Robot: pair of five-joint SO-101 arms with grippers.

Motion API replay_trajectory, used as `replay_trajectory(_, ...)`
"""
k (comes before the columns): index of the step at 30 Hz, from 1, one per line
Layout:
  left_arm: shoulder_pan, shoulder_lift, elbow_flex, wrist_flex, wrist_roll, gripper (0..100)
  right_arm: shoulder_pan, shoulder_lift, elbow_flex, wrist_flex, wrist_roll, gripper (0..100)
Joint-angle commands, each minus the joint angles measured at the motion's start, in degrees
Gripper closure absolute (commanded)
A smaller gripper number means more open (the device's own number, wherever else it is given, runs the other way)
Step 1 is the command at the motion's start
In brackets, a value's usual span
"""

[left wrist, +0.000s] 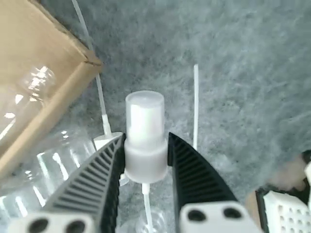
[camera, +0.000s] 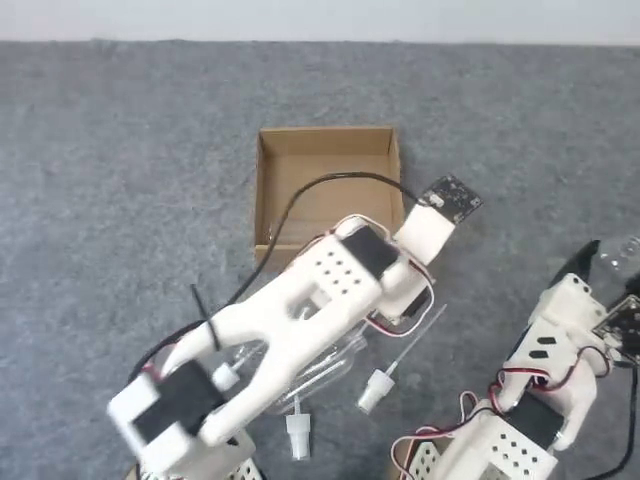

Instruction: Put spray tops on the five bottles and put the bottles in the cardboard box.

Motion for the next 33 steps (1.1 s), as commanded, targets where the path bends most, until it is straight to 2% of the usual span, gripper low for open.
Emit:
replay_trajectory(1,-0.44,-12.57,2.51,-3.52,-0.53,98,-3.91,-1.19,-2.73,-1.01,1.32,98.0)
replay_trajectory(10,-8.09,-24.26,3.65,-4.48,-0.26,97,-13.41,-1.19,-2.90,1.89,1.32,98.0)
replay_trajectory(18,-10.64,-27.08,3.82,-8.70,0.62,98,-23.08,-1.19,-3.16,4.26,1.32,98.1)
replay_trajectory(23,-11.43,-27.08,3.82,-11.43,9.49,98,-26.95,-1.19,-2.29,4.26,1.32,98.1)
replay_trajectory(33,-11.60,-27.25,3.56,-15.47,18.46,99,-28.44,-1.19,-2.20,4.26,1.14,98.1)
